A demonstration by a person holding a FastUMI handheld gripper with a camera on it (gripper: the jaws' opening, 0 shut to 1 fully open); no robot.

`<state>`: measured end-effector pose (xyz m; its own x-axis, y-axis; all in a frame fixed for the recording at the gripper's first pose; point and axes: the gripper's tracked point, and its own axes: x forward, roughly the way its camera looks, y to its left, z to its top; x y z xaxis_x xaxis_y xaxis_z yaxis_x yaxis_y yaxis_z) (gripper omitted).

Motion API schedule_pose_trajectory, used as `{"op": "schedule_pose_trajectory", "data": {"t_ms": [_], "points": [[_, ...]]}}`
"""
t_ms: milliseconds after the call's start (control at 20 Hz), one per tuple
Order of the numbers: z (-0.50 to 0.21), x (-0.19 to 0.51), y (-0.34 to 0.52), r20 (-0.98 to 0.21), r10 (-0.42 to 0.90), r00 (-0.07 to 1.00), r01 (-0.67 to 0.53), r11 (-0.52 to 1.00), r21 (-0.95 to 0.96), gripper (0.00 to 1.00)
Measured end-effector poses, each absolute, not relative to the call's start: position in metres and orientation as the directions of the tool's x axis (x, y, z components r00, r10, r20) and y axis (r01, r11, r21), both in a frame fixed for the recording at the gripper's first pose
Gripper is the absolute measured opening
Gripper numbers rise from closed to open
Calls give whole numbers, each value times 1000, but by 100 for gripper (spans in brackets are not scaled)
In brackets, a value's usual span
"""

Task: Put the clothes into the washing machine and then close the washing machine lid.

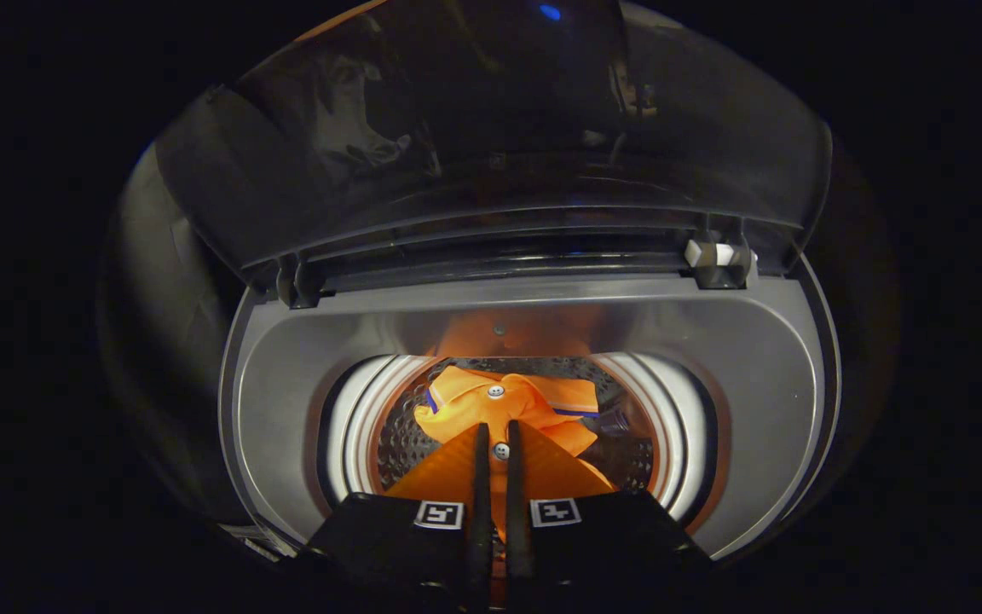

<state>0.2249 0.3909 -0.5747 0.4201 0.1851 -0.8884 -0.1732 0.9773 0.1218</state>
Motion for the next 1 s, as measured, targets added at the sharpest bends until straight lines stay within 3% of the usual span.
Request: {"op": "schedule_pose_trajectory", "data": {"t_ms": [100,200,550,1000], "points": [[-571,228,396,-876,204,438,-168,975,143,21],[-574,233,391,-872,188,451,-159,979,129,15],[-566,224,382,-873,166,458,-161,982,102,98],[-537,221,381,-852,158,498,-174,981,81,99]]}}
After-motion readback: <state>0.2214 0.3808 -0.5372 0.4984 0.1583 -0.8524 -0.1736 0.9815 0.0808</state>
